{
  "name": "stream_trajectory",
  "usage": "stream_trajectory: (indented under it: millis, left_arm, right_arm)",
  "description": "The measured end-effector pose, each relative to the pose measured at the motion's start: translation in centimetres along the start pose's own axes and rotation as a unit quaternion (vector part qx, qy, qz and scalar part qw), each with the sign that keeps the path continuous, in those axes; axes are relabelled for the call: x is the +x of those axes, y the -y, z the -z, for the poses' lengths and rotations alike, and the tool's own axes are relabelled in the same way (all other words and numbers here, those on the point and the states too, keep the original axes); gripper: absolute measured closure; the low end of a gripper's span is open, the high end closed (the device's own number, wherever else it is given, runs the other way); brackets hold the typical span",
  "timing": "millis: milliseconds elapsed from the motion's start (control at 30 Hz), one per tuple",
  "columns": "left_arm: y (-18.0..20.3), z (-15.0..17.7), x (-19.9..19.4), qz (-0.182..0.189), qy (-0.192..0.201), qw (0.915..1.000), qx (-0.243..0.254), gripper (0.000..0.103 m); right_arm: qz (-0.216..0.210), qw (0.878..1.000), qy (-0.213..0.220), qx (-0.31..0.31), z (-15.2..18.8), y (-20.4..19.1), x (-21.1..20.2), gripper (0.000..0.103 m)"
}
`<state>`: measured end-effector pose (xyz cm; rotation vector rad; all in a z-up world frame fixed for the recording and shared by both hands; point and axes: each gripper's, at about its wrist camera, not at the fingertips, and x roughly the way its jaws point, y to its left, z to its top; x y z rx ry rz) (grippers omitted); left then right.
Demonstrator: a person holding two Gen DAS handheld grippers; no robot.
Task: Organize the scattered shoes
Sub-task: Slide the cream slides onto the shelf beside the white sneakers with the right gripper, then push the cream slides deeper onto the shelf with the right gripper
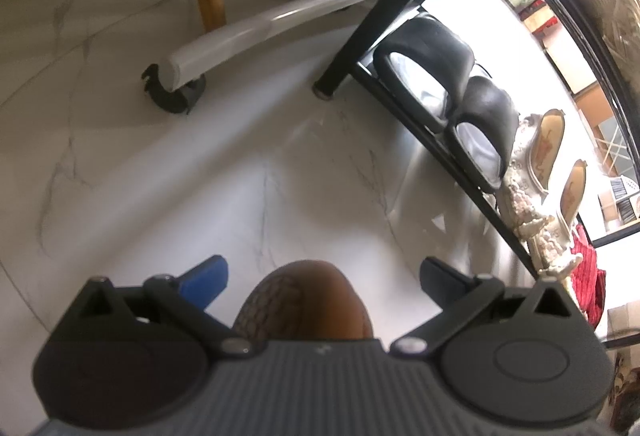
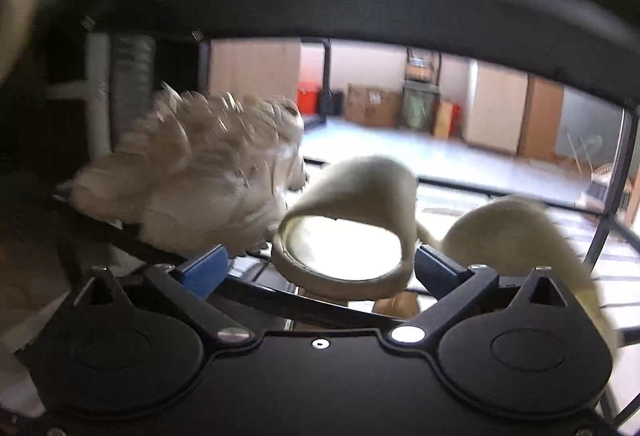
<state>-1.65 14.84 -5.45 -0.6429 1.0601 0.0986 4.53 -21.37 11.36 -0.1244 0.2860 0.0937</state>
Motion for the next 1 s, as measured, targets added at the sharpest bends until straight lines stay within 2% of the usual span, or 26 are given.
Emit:
stream_trajectory:
  millis: [133, 267, 600, 767, 900, 1000]
  left_arm:
    - [0.3, 0.1, 0.0, 0.000, -0.001, 1.0000, 0.009, 0.001]
    - [0.5, 0.2, 0.1, -0.003, -0.002, 0.9999, 0.014, 0.001]
    - [0.4, 0.3, 0.4, -0.018, -0.005, 0.9997, 0.016, 0.001]
    - [0.4, 0.2, 0.5, -0.020, -0.005, 0.9996, 0.017, 0.001]
    - [0.6, 0.3, 0.6, -0.020, -0.005, 0.9995, 0.024, 0.001]
    - [0.5, 0.4, 0.5, -0.021, -0.005, 0.9995, 0.021, 0.001]
  right_arm:
    - [0.031, 0.999, 0.017, -0.015, -0.7, 3.3, -2.7, 0.000]
    - [0.079, 0.995, -0.051, -0.012, -0.1, 7.9, -1.7, 0.000]
    - [0.062, 0.991, -0.083, 0.085, 1.8, 10.8, 0.9, 0.000]
    - [0.079, 0.991, -0.057, 0.087, 2.9, 10.1, -0.1, 0.002]
    - [0.127, 0.985, -0.023, 0.118, 3.6, 9.0, -0.3, 0.002]
    - [0.146, 0.985, -0.002, 0.097, 4.1, 7.3, 0.9, 0.002]
